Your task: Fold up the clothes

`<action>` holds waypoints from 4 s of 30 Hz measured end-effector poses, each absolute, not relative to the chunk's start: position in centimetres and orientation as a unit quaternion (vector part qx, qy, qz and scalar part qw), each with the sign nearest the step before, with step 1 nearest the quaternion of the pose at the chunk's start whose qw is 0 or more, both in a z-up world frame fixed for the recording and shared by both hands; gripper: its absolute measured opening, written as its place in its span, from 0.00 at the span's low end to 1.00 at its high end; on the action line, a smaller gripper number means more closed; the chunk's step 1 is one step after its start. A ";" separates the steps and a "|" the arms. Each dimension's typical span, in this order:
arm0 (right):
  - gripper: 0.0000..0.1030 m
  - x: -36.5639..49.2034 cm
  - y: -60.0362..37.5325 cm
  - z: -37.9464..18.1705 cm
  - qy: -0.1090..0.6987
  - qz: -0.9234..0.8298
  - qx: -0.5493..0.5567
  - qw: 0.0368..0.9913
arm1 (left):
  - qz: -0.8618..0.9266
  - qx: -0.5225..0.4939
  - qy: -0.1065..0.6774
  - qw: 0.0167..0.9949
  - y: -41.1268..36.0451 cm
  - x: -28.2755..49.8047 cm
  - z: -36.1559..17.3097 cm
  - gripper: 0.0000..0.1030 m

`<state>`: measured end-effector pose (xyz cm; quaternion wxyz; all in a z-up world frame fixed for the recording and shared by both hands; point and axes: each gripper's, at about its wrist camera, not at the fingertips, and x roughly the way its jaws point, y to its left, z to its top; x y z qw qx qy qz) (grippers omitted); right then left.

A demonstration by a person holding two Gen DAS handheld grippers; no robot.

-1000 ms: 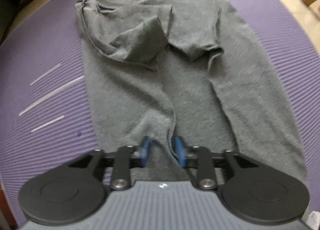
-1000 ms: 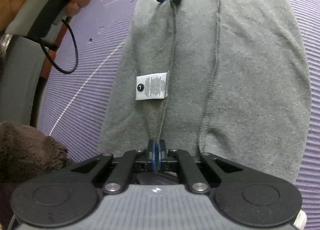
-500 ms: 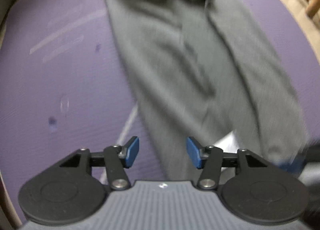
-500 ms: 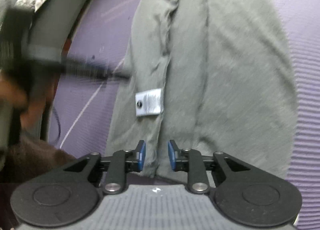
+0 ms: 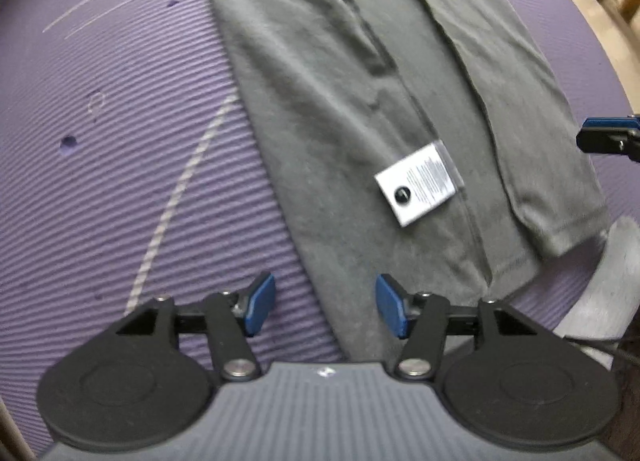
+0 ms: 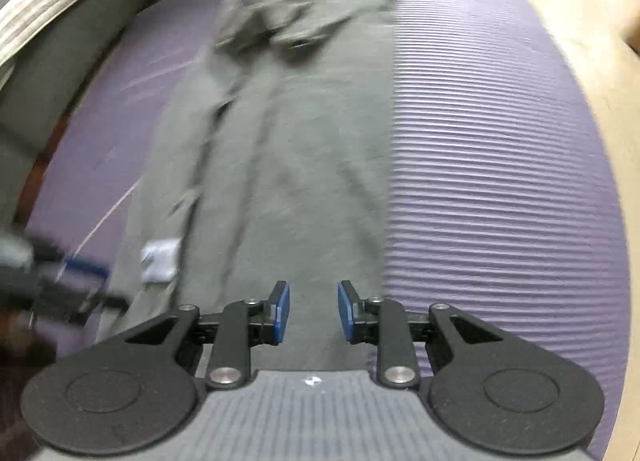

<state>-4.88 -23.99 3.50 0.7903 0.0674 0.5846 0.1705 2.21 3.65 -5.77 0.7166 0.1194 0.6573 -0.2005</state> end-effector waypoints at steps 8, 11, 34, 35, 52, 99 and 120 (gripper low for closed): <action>0.26 -7.5 -17.8 3.8 0.568 0.300 -0.089 0.761 | -0.224 0.068 0.630 0.740 4.3 0.9 -4.1 0.57; 0.26 -8.2 -15.5 3.3 0.573 0.309 -0.131 0.747 | -0.244 0.045 0.614 0.749 4.3 0.5 -3.6 0.58; 0.23 -6.3 -17.4 2.9 0.586 0.306 -0.063 0.748 | -0.303 0.044 0.586 0.750 3.1 0.8 -4.5 0.66; 0.23 -5.9 -17.7 2.9 0.585 0.294 -0.053 0.754 | -0.301 0.045 0.579 0.756 3.1 1.1 -4.3 0.66; 0.30 -3.4 -27.4 0.8 0.618 0.101 0.087 0.775 | -0.228 -0.038 0.635 0.737 7.7 3.3 -6.3 0.62; 0.31 -5.3 -26.0 0.6 0.704 0.146 0.065 0.692 | -0.241 0.035 0.711 0.660 5.3 2.3 -7.1 0.26; 0.30 17.7 -21.0 2.8 0.499 0.154 0.017 0.853 | -0.277 -0.053 0.449 0.848 2.3 12.5 -6.5 0.52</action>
